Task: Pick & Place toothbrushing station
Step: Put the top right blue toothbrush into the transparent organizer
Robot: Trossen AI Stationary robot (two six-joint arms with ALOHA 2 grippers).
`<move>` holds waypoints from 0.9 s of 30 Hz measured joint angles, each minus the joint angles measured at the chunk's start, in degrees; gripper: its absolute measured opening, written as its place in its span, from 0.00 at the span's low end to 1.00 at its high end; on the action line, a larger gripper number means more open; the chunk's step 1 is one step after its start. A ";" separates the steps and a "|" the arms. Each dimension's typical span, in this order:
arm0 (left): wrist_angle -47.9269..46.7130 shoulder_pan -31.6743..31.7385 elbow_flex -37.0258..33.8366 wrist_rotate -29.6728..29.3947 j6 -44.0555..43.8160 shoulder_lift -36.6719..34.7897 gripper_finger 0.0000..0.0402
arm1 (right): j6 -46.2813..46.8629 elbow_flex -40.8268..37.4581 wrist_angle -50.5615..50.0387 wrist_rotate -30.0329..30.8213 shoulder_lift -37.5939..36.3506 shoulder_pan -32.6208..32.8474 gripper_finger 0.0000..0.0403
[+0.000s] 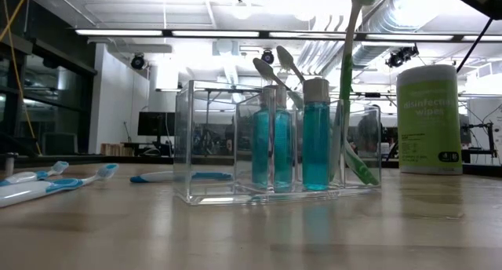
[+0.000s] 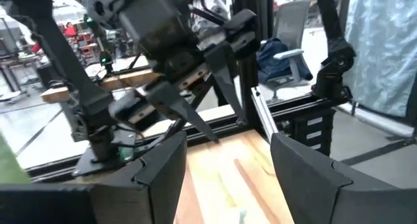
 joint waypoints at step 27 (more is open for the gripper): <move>-41.05 -4.43 0.00 -15.39 -10.78 -16.26 0.51 | -3.99 0.01 -2.36 4.18 0.30 -6.08 0.34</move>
